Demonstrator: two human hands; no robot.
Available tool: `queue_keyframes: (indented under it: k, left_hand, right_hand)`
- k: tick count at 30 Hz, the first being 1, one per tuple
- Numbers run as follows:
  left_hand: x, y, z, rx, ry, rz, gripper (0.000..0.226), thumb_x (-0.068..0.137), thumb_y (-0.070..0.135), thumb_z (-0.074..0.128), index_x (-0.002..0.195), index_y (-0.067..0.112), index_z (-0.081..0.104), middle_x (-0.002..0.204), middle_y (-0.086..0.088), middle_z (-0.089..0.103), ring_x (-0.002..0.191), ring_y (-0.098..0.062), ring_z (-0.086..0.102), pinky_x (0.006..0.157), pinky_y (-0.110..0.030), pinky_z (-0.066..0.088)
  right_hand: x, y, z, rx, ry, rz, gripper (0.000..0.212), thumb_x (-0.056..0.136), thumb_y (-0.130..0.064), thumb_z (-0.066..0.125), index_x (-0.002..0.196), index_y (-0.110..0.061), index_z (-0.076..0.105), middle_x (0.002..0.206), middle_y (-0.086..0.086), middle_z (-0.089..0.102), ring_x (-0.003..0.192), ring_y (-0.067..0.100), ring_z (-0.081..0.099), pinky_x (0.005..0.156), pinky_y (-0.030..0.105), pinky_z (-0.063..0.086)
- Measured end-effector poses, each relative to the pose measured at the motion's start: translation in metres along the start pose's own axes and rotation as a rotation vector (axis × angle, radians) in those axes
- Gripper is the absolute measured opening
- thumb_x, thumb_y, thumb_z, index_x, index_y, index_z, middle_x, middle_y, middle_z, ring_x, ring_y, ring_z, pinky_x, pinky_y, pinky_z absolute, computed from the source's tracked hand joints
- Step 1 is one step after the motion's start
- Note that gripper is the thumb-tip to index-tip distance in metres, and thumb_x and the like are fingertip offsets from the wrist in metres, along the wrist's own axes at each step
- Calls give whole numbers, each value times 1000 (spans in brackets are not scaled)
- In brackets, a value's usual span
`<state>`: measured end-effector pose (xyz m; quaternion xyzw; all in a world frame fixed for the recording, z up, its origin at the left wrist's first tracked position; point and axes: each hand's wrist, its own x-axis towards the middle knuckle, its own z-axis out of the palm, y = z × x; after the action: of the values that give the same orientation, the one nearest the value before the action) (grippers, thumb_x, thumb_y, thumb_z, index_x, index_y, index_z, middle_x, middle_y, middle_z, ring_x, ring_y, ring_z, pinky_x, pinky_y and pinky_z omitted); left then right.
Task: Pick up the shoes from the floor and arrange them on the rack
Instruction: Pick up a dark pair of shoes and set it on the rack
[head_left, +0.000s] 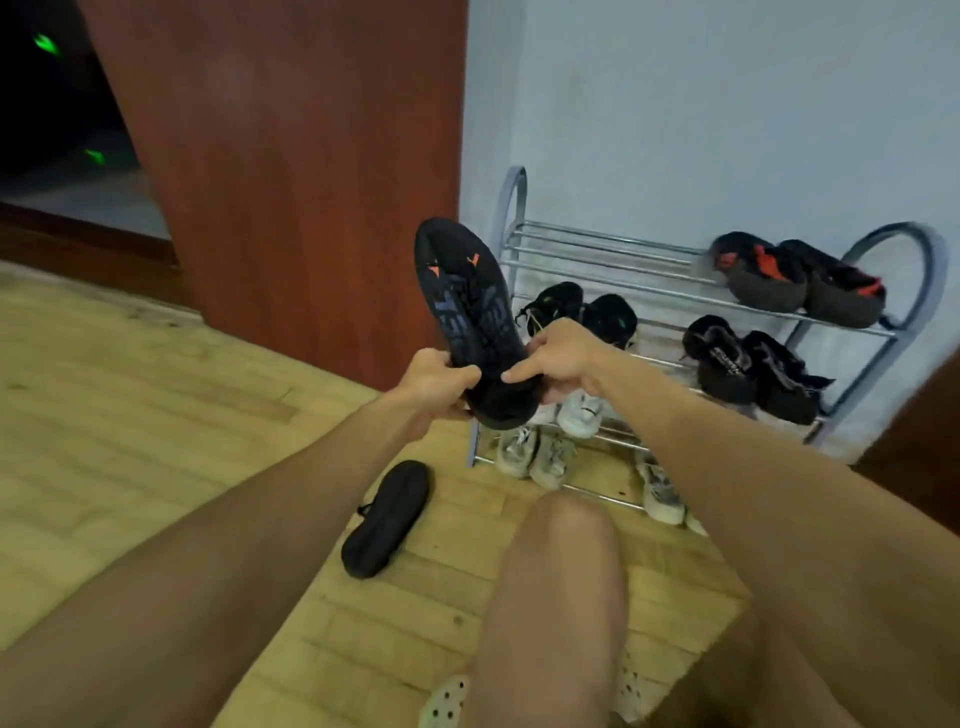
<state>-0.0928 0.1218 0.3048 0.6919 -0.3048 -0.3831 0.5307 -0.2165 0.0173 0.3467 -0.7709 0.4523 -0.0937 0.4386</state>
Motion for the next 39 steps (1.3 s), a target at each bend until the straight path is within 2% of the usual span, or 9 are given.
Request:
queue_keyframes:
  k: [3, 9, 13, 16, 20, 23, 27, 33, 39]
  left_hand:
    - [19, -36, -27, -61, 11, -91, 26, 88, 4, 56, 113, 5, 62, 108, -11, 67, 97, -26, 66, 74, -36, 56]
    - [60, -116, -62, -106, 32, -253, 33, 94, 31, 55, 115, 7, 64, 107, -6, 67, 98, -22, 65, 87, -33, 50]
    - [89, -179, -74, -18, 103, -410, 23, 91, 33, 54, 99, 14, 65, 92, -1, 67, 85, -17, 63, 78, -30, 45]
    - [109, -233, -83, 205, 97, -514, 16, 87, 23, 58, 94, 9, 65, 92, -7, 64, 89, -23, 60, 71, -30, 43]
    - [121, -304, -101, 766, -16, -524, 44, 91, 21, 56, 133, 9, 52, 135, -15, 52, 122, -29, 52, 95, -32, 43]
    - [127, -340, -109, 952, -24, -495, 54, 91, 23, 56, 142, 12, 41, 140, -18, 45, 125, -32, 48, 98, -35, 41]
    - [144, -368, -94, 744, 61, -621, 66, 88, 24, 63, 144, 6, 32, 140, -19, 47, 124, -35, 49, 95, -39, 43]
    - [147, -399, -74, 536, 169, -676, 61, 74, 15, 77, 123, 12, 41, 120, -18, 56, 96, -25, 53, 61, -27, 44]
    - [125, -382, -50, 433, 87, -753, 75, 65, 23, 86, 128, 8, 48, 115, -12, 59, 104, -29, 61, 78, -38, 57]
  right_hand:
    - [34, 2, 45, -88, -32, 2, 39, 73, -20, 82, 102, 2, 69, 104, 20, 72, 93, 35, 70, 83, 48, 58]
    - [96, 47, 121, -1, -92, 154, 37, 71, -10, 82, 106, -3, 70, 100, 14, 73, 88, 34, 71, 79, 47, 60]
    - [122, 84, 158, 2, -106, 241, 33, 73, -13, 81, 102, -4, 71, 97, 12, 73, 85, 29, 71, 78, 44, 61]
    - [136, 109, 180, 21, -150, 311, 34, 74, -16, 80, 104, -4, 71, 100, 12, 73, 87, 27, 71, 76, 39, 61]
    - [146, 148, 198, 59, -197, 379, 31, 75, -10, 78, 104, -2, 70, 102, 15, 72, 92, 30, 69, 74, 40, 61]
    - [154, 176, 198, -3, -213, 395, 32, 73, -13, 78, 103, -6, 72, 100, 12, 72, 91, 30, 69, 79, 44, 60]
    - [163, 196, 192, 70, -226, 427, 26, 71, -13, 79, 97, -10, 73, 93, 9, 74, 83, 26, 70, 77, 43, 61]
    - [161, 203, 190, 245, -169, 508, 18, 72, -17, 81, 80, -15, 65, 76, 1, 66, 69, 21, 67, 48, 25, 54]
    - [143, 190, 195, 360, -179, 526, 35, 73, -12, 81, 102, -3, 63, 103, 14, 69, 87, 34, 70, 72, 42, 61]
